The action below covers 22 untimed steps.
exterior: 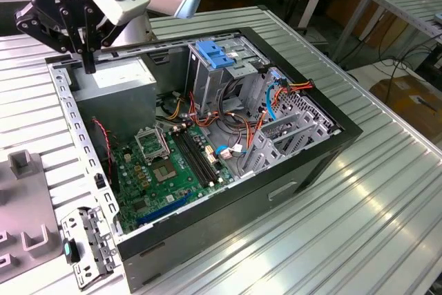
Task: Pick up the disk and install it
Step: 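Reach for the disk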
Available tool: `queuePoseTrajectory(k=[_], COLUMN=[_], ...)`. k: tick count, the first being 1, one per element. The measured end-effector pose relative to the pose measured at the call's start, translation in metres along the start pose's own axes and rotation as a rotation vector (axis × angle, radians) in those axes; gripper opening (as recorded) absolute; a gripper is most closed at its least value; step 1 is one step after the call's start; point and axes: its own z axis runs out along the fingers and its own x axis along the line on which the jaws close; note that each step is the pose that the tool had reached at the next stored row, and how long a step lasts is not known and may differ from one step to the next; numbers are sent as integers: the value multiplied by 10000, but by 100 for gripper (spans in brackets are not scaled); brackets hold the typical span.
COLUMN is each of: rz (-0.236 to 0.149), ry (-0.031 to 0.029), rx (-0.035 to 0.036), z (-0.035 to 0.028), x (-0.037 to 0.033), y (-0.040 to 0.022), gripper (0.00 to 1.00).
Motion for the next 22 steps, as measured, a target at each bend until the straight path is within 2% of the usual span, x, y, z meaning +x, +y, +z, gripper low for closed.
queuePoseTrajectory(k=[22], rz=[-1], ry=[0], rx=[0], z=[-6], x=[215], y=[-16], gripper=[11])
